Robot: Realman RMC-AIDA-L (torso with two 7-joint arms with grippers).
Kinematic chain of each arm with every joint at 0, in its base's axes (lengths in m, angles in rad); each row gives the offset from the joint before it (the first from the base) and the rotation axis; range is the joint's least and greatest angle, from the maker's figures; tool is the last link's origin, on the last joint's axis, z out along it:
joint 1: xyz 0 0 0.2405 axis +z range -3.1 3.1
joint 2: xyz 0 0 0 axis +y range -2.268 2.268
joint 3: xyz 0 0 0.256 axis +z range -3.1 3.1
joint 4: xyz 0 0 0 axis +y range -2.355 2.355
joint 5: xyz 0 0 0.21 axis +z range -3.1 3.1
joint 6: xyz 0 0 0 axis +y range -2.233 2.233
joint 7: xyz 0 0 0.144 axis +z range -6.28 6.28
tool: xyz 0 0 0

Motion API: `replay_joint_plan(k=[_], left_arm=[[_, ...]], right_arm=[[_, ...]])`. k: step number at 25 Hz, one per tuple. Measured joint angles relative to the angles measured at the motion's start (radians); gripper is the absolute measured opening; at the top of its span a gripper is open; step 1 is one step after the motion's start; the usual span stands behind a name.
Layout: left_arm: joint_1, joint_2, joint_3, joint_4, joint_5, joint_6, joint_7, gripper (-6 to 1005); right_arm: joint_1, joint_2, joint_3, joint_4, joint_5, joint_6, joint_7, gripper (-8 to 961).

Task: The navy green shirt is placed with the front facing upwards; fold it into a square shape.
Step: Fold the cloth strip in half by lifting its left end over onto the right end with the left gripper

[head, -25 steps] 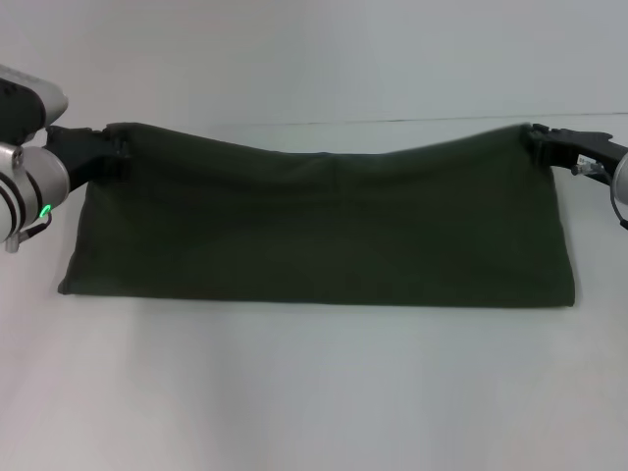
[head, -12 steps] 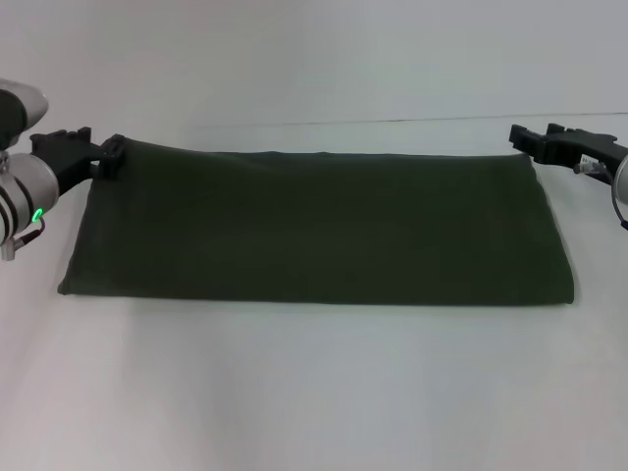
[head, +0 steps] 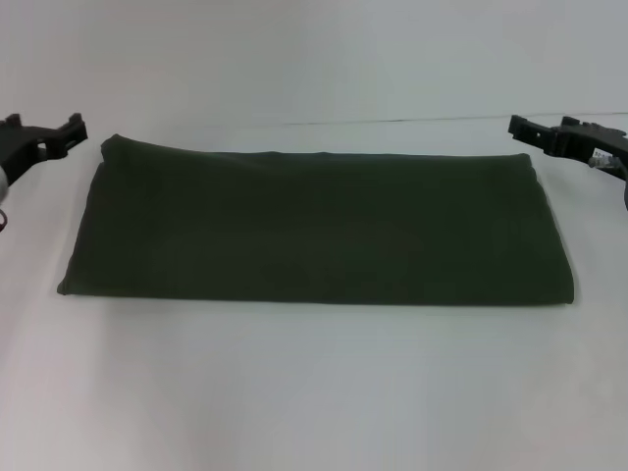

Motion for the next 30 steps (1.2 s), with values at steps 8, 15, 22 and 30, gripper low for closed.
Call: replay_joint_plan(k=[8,15,22,30], left_arm=[[0.086,0.005,-0.001,0.067,0.000,0.308,-0.272,935],[0.178,0.012,-0.050,0.111,0.002,0.704,-0.465,937],[0.241,0.002,-0.148,0.085,-0.006,0.885,-0.649,936],[0.266,0.002,-0.243,0.070,-0.006,0.945,-0.762,937]], right_arm=[[-0.091,-0.005,0.000,-0.089,0.030,-0.377,0.005,911],[-0.168,-0.012,-0.003,-0.099,0.064,-0.548,0.000,907],[-0.205,-0.002,-0.002,-0.092,0.068,-0.609,0.004,904],[-0.205,0.003,-0.005,-0.076,0.069,-0.619,0.013,900]])
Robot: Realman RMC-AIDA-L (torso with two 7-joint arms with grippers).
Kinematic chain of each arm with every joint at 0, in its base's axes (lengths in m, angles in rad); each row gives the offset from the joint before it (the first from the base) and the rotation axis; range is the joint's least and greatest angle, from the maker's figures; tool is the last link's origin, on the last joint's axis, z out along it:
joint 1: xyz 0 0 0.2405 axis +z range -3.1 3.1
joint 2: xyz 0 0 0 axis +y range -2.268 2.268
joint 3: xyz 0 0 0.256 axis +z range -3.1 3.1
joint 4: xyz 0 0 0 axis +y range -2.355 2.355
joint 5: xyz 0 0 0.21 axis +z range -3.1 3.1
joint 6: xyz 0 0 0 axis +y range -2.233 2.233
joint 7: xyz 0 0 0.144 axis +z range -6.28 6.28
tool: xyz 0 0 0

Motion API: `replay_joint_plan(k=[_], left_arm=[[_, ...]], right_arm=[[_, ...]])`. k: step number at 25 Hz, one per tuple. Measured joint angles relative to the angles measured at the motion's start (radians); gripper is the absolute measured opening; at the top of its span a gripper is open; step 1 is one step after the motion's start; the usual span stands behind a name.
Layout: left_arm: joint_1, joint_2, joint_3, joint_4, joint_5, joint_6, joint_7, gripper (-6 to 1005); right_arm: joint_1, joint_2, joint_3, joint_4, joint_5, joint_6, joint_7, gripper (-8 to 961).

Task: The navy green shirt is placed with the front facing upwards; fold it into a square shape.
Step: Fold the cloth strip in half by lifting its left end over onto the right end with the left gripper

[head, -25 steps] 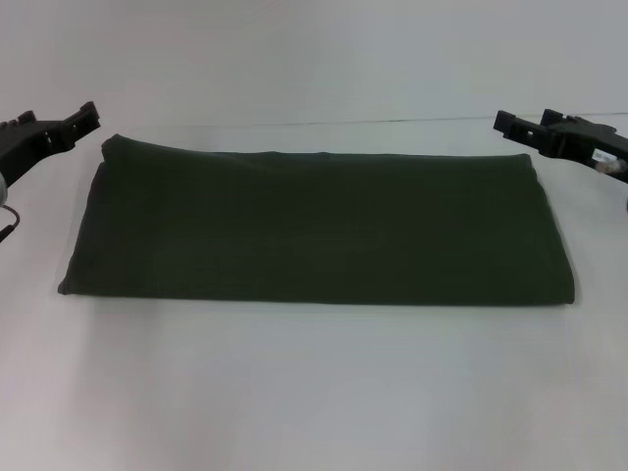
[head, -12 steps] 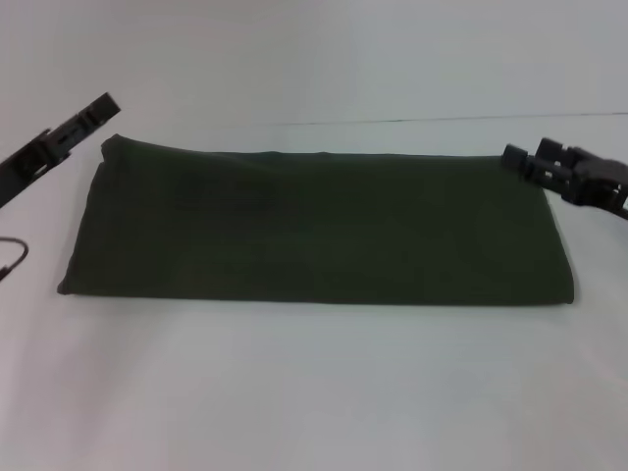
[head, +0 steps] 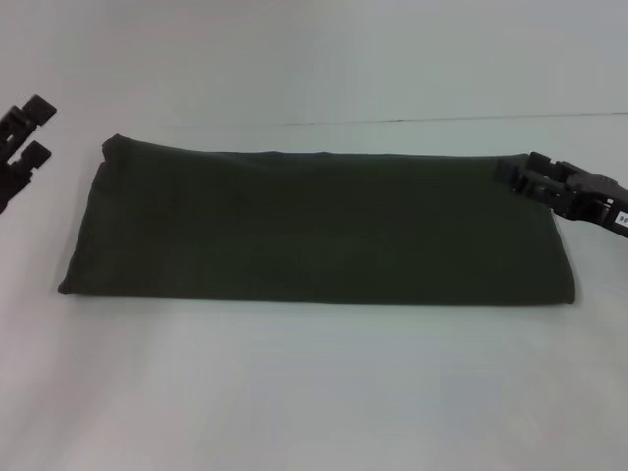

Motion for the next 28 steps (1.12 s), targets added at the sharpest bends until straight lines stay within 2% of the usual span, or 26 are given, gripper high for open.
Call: replay_joint_plan(k=[3,7,9,10,14,28], left_arm=[[0.001,0.006,0.015,0.039,0.045,0.023,0.127,937],[-0.001,0.014,0.072,0.165,0.209,0.032,0.239,937],[-0.009,0.019,0.117,0.219,0.323,0.011,0.258,936],[-0.025,0.021,0.151,0.241,0.451,-0.044,0.269,936],[-0.043,0.024,0.168,0.227,0.553,-0.119,0.268,935],[-0.050,0.027,0.172,0.184,0.679,-0.262,0.254,907]], right_arm=[[-0.001,0.006,-0.001,0.004,0.000,-0.005,-0.012,901],[-0.003,0.009,-0.004,0.004,-0.002,-0.017,-0.040,908],[-0.003,0.009,-0.004,0.005,-0.003,-0.020,-0.044,907],[-0.003,0.009,-0.004,0.005,-0.003,-0.021,-0.044,906],[-0.002,0.010,-0.004,0.012,-0.001,-0.025,-0.041,903],[0.009,0.014,-0.007,0.032,0.000,-0.028,-0.030,899]])
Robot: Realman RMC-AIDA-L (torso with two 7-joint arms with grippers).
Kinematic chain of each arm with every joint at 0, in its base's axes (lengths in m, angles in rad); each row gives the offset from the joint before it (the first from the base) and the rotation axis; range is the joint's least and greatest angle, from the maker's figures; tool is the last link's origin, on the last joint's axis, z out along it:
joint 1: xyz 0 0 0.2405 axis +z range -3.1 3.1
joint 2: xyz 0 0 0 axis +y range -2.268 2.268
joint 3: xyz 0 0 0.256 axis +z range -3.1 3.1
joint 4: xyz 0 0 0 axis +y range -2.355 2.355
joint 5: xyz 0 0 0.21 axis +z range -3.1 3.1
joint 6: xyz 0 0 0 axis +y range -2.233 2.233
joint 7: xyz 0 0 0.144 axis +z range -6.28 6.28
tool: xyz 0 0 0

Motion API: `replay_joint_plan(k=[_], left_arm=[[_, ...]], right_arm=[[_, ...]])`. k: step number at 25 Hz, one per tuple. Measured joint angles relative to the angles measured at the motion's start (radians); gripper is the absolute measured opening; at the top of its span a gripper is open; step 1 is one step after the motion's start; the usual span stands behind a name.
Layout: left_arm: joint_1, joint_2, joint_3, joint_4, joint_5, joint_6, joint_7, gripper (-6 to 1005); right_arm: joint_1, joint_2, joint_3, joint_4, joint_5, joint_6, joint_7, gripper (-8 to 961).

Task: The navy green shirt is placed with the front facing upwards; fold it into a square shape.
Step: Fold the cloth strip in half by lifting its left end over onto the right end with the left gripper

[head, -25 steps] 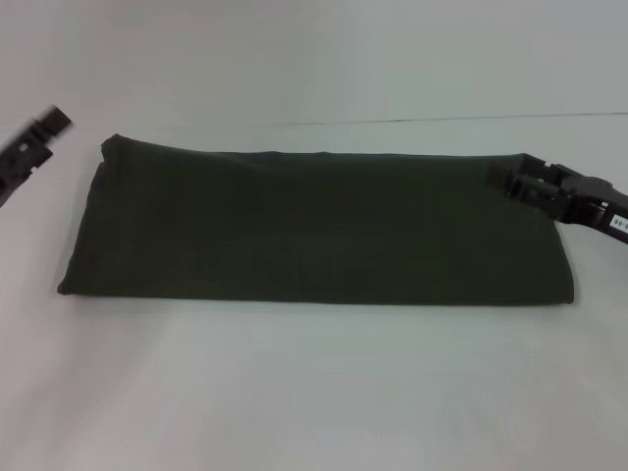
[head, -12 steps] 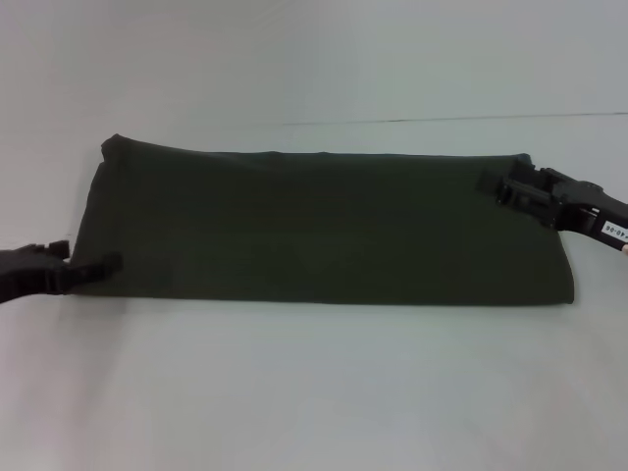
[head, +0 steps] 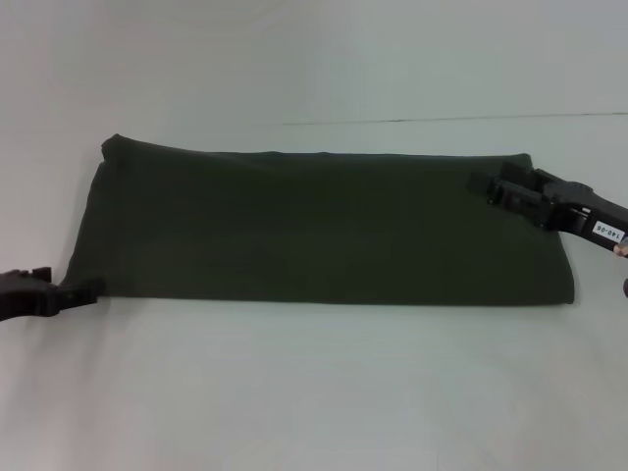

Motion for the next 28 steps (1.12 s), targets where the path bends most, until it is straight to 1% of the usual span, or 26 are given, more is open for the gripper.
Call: replay_joint_plan(k=[14,18,20,23,28], left_arm=[[-0.025,0.003,0.001,-0.030,0.003,-0.008,0.000,868],[-0.029,0.005,0.007,-0.040,0.006,-0.029,-0.008,857],[-0.024,0.001,0.018,-0.038,0.008,-0.052,-0.009,852],[-0.020,-0.004,0.039,-0.036,0.008,-0.075,-0.009,783],[-0.019,-0.005,0.057,-0.037,0.009,-0.084,-0.007,667]], right_arm=[[0.001,0.000,0.004,0.002,0.000,0.004,0.005,896],[0.001,0.000,0.005,0.002,0.000,0.006,0.005,896],[0.000,0.000,0.006,0.001,0.000,0.006,0.005,895],[-0.002,0.000,0.006,0.001,-0.001,0.007,0.005,895],[-0.018,-0.003,0.007,-0.004,-0.001,0.009,0.005,894]])
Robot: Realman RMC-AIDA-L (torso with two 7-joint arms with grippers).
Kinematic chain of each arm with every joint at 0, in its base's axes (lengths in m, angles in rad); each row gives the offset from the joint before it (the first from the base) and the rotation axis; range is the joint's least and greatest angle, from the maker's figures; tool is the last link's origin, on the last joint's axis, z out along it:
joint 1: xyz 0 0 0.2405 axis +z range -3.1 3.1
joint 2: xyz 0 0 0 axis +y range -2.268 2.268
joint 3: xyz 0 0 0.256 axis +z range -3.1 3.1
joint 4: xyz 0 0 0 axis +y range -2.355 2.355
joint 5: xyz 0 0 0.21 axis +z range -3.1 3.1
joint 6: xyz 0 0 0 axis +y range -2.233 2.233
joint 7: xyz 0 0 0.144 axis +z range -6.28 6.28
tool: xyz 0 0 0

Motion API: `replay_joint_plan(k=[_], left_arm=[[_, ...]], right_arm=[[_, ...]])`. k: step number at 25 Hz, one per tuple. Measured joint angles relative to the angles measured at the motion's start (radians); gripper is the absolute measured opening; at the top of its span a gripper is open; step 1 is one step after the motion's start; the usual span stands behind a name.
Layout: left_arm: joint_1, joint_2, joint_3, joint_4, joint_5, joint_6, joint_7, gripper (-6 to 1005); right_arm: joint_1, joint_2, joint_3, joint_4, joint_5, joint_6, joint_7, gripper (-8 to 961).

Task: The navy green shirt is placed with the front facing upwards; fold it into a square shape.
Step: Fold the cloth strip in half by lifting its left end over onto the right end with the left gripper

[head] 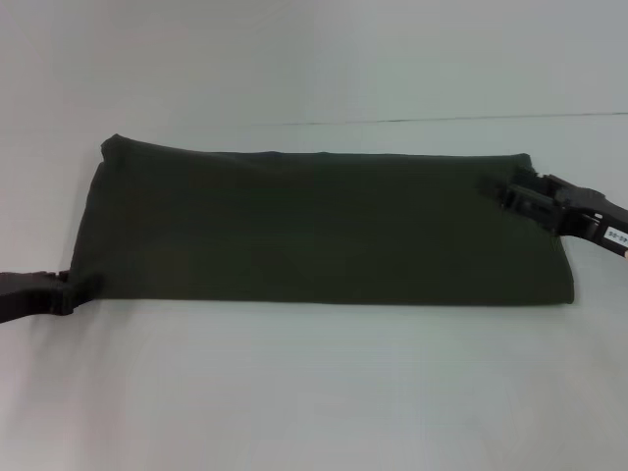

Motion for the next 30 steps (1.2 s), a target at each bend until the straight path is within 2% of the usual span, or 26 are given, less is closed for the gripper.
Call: replay_joint_plan(k=[3,5,10,13,16,24,30], left_arm=[[0.000,0.000,0.004,0.003,0.000,0.000,0.003,598],[0.000,0.000,0.005,0.004,-0.003,0.001,0.004,389],[-0.004,-0.002,0.009,0.005,-0.007,0.008,0.005,185],[-0.007,-0.005,0.010,0.005,-0.008,0.010,0.003,96],[-0.009,-0.006,0.011,0.006,-0.009,0.012,0.000,24],[-0.020,-0.009,0.012,0.013,-0.010,0.035,-0.002,25],[-0.022,-0.009,0.012,0.015,-0.011,0.037,-0.002,25]], right_arm=[[-0.022,-0.007,-0.002,-0.012,-0.002,-0.003,-0.001,897],[-0.041,-0.015,-0.003,-0.018,-0.004,-0.007,-0.005,899],[-0.094,-0.039,-0.020,-0.038,-0.040,-0.006,-0.014,904],[-0.127,-0.040,-0.020,-0.057,-0.095,0.023,-0.016,902],[-0.160,-0.032,-0.017,-0.060,-0.108,0.079,-0.038,900],[-0.162,-0.002,-0.019,-0.031,-0.108,0.186,-0.079,886],[-0.149,0.000,-0.024,-0.012,-0.109,0.198,-0.078,854]])
